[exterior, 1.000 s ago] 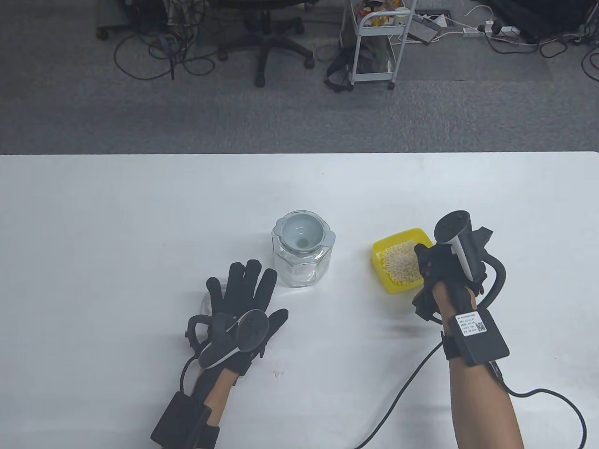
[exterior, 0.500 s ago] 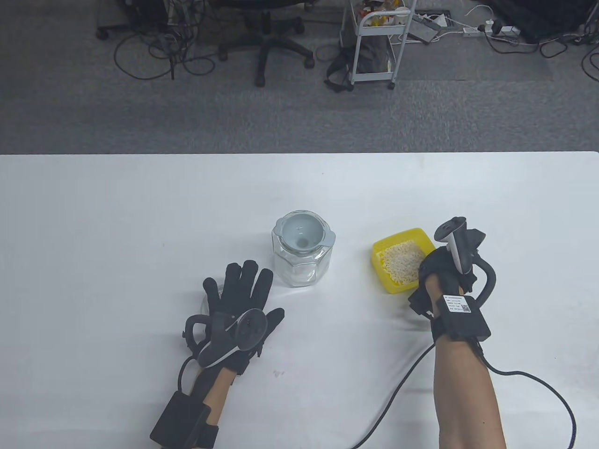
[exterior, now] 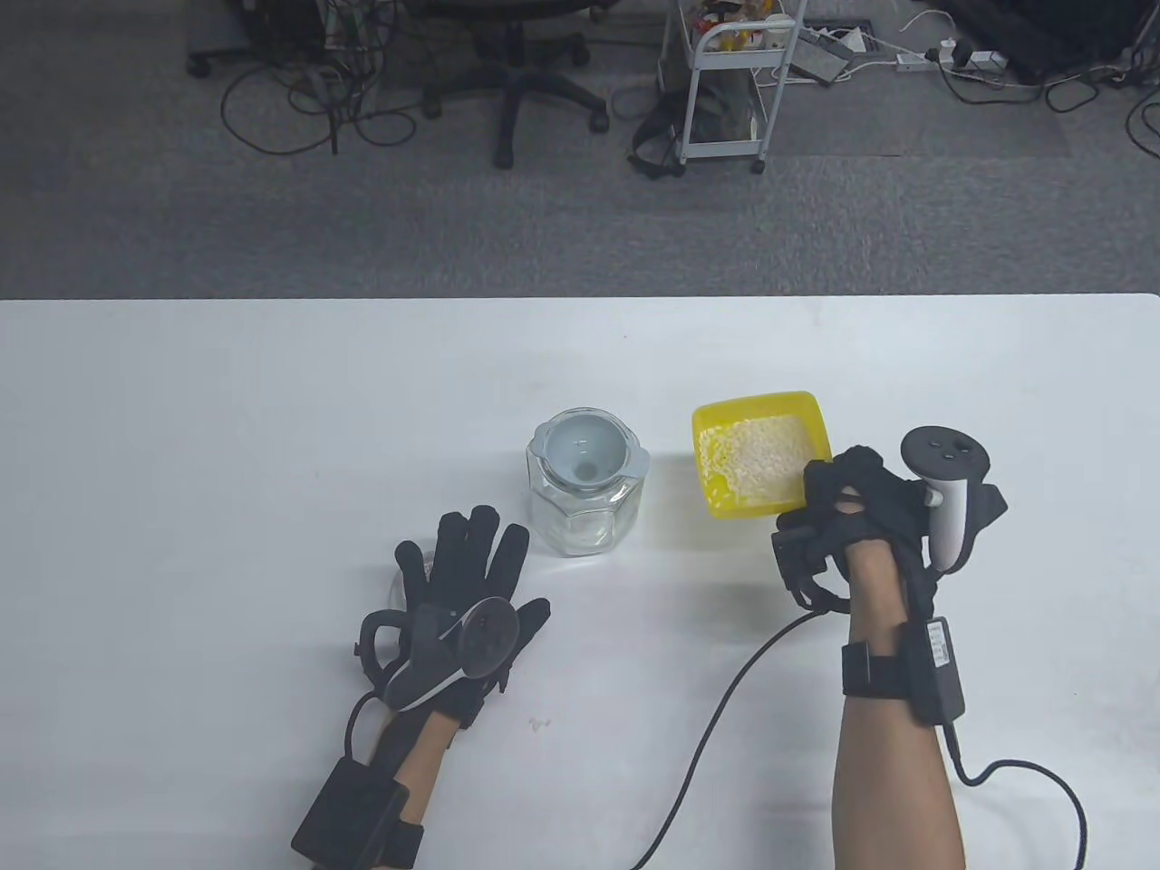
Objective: Transfer rice through funnel into glass jar
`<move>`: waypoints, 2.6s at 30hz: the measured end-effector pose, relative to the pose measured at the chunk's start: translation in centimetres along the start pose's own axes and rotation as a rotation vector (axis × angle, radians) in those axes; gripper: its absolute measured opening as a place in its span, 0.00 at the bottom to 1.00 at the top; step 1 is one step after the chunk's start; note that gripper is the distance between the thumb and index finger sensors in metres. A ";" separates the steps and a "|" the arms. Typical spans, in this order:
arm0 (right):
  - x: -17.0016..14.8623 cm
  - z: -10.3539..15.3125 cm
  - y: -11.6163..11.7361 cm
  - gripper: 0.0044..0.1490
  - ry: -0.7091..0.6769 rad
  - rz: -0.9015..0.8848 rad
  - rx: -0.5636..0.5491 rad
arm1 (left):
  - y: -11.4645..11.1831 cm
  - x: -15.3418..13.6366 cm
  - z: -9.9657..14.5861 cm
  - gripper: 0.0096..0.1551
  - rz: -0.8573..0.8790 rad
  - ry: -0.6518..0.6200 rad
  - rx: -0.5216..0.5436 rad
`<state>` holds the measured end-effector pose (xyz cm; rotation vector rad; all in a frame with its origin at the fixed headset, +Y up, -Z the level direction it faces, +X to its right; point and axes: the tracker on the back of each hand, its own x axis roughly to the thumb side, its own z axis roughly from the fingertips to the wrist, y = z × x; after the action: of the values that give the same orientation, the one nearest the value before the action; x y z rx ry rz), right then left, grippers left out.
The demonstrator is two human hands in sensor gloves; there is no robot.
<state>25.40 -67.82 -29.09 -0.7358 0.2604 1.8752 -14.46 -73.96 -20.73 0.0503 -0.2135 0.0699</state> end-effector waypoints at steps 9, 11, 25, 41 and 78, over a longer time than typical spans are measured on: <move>-1.1 -0.4 2.1 0.40 -0.068 -0.308 0.351 | -0.5 0.7 -0.3 0.49 0.009 -0.008 -0.025; -0.7 -0.4 2.5 0.43 -0.098 -0.324 0.388 | -0.5 0.6 -0.3 0.50 0.010 -0.004 -0.019; 2.1 2.1 4.8 0.56 -0.299 -0.352 0.180 | -0.4 0.1 -0.3 0.51 0.016 0.008 -0.023; 5.3 7.0 7.3 0.59 -0.660 -0.072 -0.051 | -0.2 0.3 -0.2 0.51 0.023 0.002 -0.019; 6.0 9.3 9.6 0.55 -0.923 0.117 -0.200 | -0.4 0.2 -0.3 0.50 0.020 0.007 -0.020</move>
<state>11.82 -62.69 -26.81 0.0751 -0.4850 2.1685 -14.20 -74.37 -20.97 0.0284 -0.2081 0.0878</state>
